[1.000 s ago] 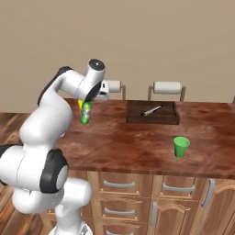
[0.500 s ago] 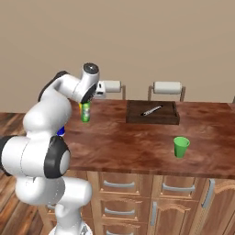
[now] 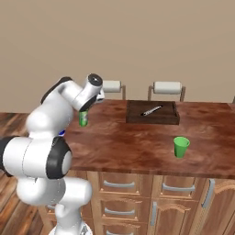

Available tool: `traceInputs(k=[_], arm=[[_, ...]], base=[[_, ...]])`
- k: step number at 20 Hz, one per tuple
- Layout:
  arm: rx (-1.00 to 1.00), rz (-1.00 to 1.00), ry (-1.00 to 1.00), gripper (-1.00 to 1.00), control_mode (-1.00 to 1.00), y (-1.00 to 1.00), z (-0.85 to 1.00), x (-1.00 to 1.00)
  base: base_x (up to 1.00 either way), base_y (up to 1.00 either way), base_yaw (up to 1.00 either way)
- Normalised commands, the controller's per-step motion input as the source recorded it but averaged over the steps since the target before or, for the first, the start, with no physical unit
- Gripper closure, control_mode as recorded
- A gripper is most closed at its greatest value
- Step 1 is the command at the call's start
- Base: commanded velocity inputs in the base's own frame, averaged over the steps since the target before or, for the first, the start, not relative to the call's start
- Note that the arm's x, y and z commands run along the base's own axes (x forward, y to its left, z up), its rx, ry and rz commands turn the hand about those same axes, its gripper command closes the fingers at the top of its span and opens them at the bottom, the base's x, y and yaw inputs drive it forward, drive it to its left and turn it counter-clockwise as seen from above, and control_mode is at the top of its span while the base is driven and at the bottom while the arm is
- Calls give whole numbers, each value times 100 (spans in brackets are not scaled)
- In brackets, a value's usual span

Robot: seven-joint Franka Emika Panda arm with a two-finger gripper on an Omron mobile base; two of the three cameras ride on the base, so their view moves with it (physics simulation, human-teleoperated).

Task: Place the drinks on the dining counter in a tight cluster.

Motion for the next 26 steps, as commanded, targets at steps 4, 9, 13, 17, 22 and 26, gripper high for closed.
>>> traceInputs(k=[4, 9, 13, 17, 22, 26], arm=[[0, 34, 0, 100, -100, 0, -7, 0], [-1, 31, -3, 100, -100, 0, -7, 0], [-5, 22, -8, 100, -100, 2, -16, 1], [-1, 11, -16, 100, -100, 9, -27, 0], [0, 1, -11, 100, -100, 13, -25, 1], [0, 0, -6, 100, -100, 23, -29, 8]], base=[[0, 0, 0], [0, 0, 0], [0, 0, 0], [0, 0, 0], [0, 0, 0], [0, 0, 0]])
